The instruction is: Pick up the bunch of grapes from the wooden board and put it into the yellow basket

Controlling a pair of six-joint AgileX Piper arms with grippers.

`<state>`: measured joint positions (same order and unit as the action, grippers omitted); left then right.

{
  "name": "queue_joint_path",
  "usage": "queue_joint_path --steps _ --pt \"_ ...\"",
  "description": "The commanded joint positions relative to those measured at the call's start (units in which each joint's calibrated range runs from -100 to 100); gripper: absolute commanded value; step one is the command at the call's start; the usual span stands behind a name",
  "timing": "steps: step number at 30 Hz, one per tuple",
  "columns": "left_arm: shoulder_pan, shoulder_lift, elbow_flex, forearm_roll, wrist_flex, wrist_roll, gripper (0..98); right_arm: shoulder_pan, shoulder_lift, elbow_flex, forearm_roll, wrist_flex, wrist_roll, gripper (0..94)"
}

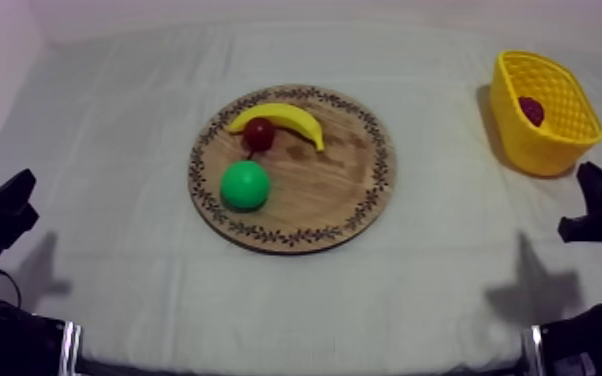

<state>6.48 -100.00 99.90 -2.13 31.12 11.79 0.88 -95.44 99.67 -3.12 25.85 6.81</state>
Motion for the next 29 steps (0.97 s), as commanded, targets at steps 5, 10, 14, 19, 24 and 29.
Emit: queue_joint_path --steps 5,10,14,19,24,29 --pt "-0.01 0.00 -0.01 0.00 0.00 0.01 0.1 -0.49 -0.19 0.10 0.04 5.14 0.90 0.4" --pt "-0.01 0.00 -0.01 0.00 0.00 0.01 0.1 -1.42 -0.22 0.11 0.65 7.08 1.11 0.4" --pt "-0.01 0.00 -0.01 0.00 0.00 0.01 0.1 -1.88 -0.23 0.11 1.34 9.05 1.65 0.4" --pt "-0.01 0.00 -0.01 0.00 0.00 0.01 0.1 -2.01 -0.23 0.11 1.55 9.60 3.59 0.4" --pt "-0.01 0.00 -0.01 0.00 0.00 0.01 0.1 -2.03 -0.23 0.11 1.58 9.69 4.13 0.4" --pt "-0.01 0.00 -0.01 0.00 0.00 0.01 0.1 -2.03 -0.23 0.11 1.58 9.71 4.19 0.4"
